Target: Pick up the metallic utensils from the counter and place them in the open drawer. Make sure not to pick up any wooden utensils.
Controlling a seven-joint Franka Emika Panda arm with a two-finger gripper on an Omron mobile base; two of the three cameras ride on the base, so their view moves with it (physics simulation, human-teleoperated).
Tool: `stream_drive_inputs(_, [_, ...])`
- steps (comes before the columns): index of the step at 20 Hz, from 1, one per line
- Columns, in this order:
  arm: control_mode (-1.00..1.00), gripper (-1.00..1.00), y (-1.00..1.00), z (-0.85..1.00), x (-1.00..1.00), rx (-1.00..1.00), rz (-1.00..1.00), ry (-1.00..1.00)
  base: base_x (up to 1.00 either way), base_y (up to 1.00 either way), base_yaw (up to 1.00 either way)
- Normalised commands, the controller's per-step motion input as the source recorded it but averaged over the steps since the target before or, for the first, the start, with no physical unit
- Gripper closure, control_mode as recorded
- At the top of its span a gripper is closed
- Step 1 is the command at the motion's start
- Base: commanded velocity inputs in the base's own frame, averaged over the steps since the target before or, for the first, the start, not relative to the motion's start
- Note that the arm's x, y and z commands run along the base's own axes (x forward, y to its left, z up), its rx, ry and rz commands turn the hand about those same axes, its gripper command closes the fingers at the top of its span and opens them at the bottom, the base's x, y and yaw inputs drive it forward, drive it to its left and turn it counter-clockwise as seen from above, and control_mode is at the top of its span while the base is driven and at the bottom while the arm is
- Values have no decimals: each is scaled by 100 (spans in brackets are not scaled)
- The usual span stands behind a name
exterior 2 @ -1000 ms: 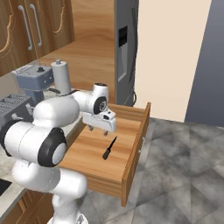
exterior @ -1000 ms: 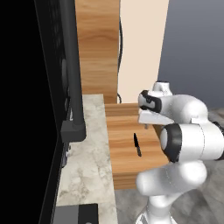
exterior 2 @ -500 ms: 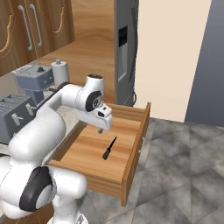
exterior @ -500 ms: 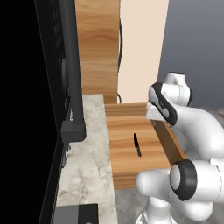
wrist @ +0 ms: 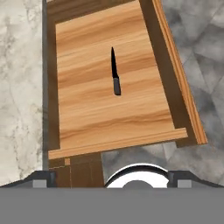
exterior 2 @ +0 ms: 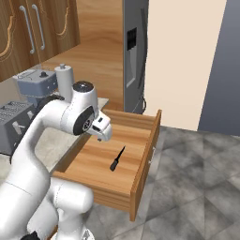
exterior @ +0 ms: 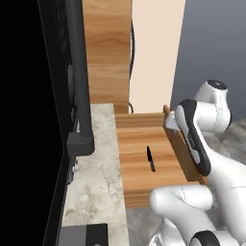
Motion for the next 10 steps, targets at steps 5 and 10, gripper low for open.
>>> stream_drive_inputs(5, [-100,-100,10,6,-8,-3,-12,-16,0,0,0])
stream_drive_inputs(10, [-100,-100,7,4,0,-7,-12,-20,0,0,0])
